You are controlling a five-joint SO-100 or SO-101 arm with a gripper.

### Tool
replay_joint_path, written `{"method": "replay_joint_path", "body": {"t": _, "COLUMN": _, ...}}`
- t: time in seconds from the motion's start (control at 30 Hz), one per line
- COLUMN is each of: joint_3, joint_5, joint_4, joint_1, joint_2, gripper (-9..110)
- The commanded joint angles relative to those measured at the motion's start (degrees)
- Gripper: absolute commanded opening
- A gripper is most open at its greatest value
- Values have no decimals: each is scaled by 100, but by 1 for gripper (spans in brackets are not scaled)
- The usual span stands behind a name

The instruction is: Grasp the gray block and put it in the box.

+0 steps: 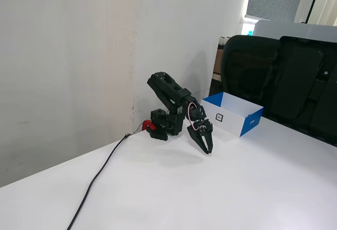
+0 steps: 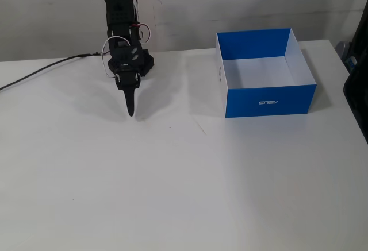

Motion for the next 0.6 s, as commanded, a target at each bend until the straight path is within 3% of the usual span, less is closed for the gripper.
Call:
{"method": "replay_joint_path", "body": {"t": 0.0, "joint_3": 88, "joint_5": -97, "joint_4": 0, "joint_1": 149, "joint_2": 439, "gripper": 0}}
{"method": "replay_joint_path", "body": {"t": 0.2, "joint_3": 800, "joint_5": -185, "joint_4": 475, "joint_1": 290, "joint_2": 1731, "gripper": 0}}
{"method": "replay_joint_path", "body": {"t": 0.37, "joint_3": 1239, "joint_5": -352, "joint_4": 1890, "joint_1": 387, "joint_2": 3858, "gripper": 0}}
{"method": "replay_joint_path", "body": {"t": 0.57, "joint_3": 1230, "joint_5": -352, "joint_4": 2276, "joint_1": 475, "joint_2": 4087, "gripper": 0}}
